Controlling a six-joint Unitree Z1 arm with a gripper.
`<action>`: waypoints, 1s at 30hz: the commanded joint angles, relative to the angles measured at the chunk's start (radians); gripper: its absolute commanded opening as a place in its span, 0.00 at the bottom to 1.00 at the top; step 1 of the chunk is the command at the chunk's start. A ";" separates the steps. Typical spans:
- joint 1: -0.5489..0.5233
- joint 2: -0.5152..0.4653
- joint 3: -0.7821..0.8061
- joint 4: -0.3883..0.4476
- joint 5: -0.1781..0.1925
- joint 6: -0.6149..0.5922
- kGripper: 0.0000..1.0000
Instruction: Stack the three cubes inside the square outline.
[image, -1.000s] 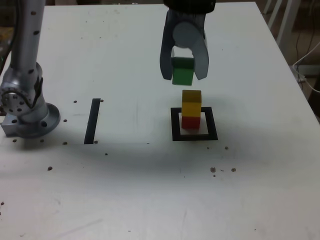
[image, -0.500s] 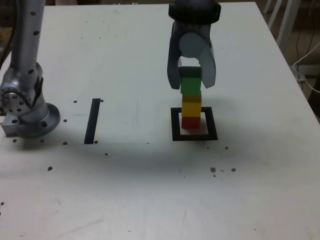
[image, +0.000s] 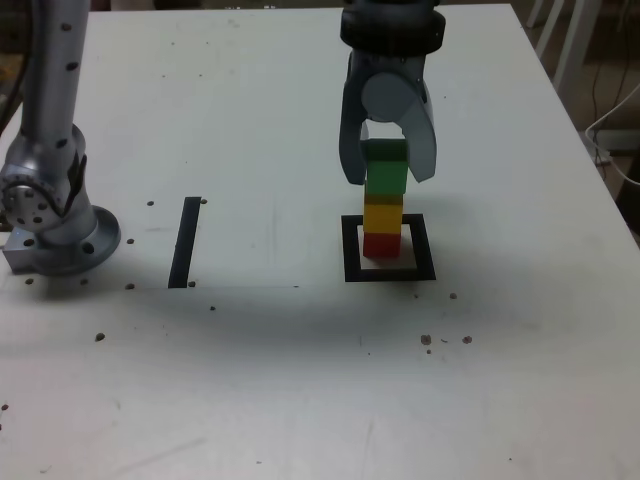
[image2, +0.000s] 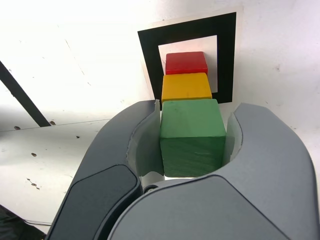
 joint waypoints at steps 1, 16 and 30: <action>-0.002 0.001 0.008 -0.008 0.000 0.001 0.28; -0.002 0.000 0.031 -0.036 -0.003 0.014 0.93; -0.001 -0.131 0.078 -0.019 0.072 -0.037 0.99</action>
